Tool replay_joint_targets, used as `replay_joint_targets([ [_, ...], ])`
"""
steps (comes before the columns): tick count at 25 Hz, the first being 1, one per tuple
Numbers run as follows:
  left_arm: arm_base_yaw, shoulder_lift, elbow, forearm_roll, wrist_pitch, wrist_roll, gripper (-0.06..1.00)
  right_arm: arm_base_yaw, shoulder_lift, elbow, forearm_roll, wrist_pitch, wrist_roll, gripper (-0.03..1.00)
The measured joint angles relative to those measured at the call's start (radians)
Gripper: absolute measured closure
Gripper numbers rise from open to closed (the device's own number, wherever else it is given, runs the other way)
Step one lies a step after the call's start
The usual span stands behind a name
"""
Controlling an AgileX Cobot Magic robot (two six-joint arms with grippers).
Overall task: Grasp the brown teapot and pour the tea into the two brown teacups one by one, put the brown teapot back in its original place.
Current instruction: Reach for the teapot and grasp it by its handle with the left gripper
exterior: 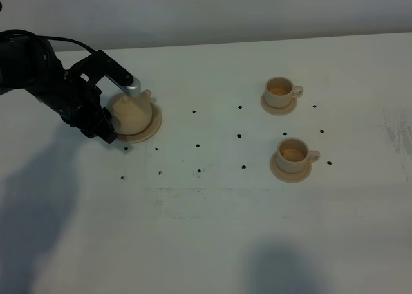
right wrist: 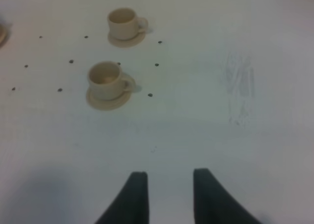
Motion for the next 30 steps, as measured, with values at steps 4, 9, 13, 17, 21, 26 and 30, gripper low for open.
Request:
replay_joint_targets([
  [4,0.0,0.0,0.0,-0.001,0.0,-0.001,0.58,0.0,0.0,0.0,0.0,0.0,0.0,0.74],
  [9,0.0,0.0,0.0,-0.015,-0.001,-0.001,0.64,0.0,0.0,0.0,0.0,0.0,0.0,0.74],
  [13,0.0,0.0,0.0,-0.021,-0.001,-0.001,0.7,0.0,0.0,0.0,0.0,0.0,0.0,0.74],
  [17,0.001,0.001,0.0,-0.021,-0.004,-0.001,0.85,0.0,0.0,0.0,0.0,0.0,0.0,0.74],
  [21,0.003,0.001,0.0,-0.021,-0.005,-0.005,0.85,0.0,0.0,0.0,0.0,0.0,0.0,0.74],
  [26,0.003,0.001,0.0,-0.021,-0.005,-0.003,0.85,0.0,0.0,0.0,0.0,0.0,0.0,0.74],
  [30,0.003,0.0,0.0,-0.031,-0.004,0.012,0.85,0.0,0.0,0.0,0.0,0.0,0.0,0.74],
])
